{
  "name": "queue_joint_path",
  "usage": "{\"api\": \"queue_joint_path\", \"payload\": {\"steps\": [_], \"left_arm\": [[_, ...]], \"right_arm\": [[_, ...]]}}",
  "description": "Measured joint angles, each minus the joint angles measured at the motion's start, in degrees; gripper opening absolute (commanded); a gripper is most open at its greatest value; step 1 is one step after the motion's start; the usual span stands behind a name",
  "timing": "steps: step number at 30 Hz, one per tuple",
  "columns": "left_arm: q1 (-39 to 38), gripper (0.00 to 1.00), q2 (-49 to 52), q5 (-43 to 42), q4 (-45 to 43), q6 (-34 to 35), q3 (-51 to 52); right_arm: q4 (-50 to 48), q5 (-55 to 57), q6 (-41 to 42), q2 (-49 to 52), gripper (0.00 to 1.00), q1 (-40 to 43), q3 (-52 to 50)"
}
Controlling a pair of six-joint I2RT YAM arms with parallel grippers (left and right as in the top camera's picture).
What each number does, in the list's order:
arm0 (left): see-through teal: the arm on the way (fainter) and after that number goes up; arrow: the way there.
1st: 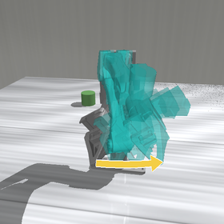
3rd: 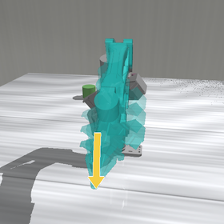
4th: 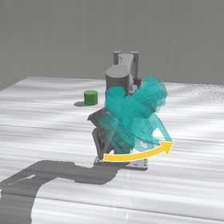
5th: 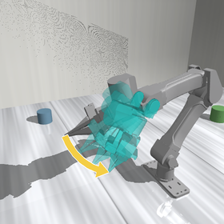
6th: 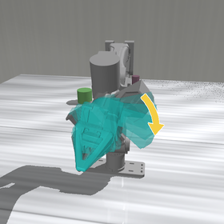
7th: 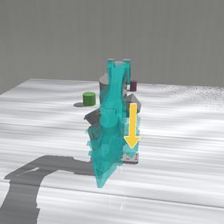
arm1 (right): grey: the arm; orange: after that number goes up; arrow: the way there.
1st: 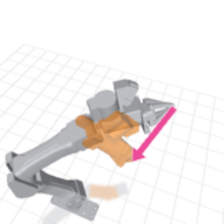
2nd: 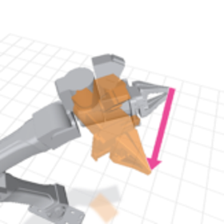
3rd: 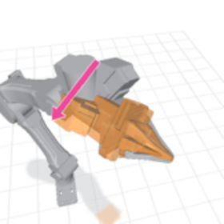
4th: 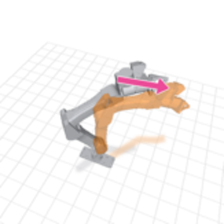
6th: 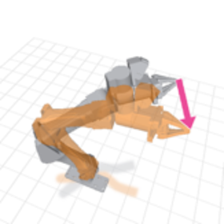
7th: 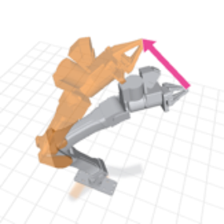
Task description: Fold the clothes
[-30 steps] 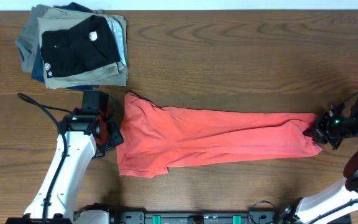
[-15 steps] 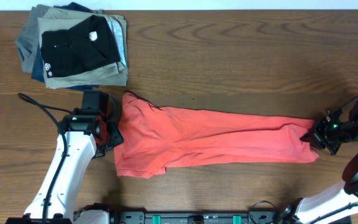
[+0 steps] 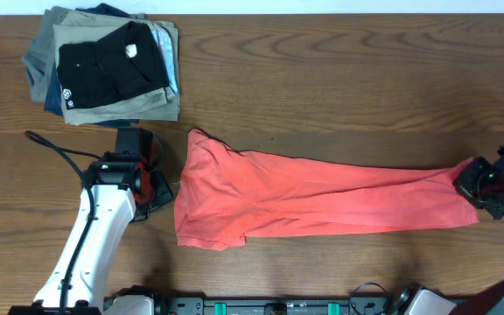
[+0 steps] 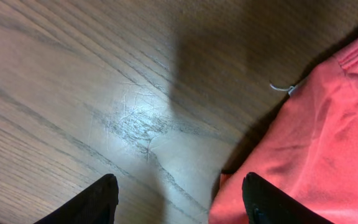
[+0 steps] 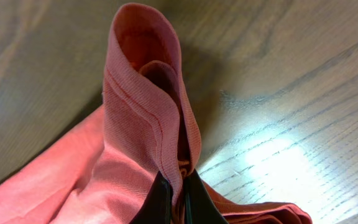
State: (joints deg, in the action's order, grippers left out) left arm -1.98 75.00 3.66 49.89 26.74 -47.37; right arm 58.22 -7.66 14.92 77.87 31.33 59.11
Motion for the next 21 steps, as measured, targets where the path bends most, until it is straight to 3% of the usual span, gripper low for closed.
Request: {"api": "queue_joint_path", "payload": {"steps": [21], "left_arm": [[0.00, 0.65, 0.00, -0.02, 0.00, 0.00, 0.00]], "right_arm": [[2.69, 0.13, 1.09, -1.88, 0.01, -29.03, -0.02]]}}
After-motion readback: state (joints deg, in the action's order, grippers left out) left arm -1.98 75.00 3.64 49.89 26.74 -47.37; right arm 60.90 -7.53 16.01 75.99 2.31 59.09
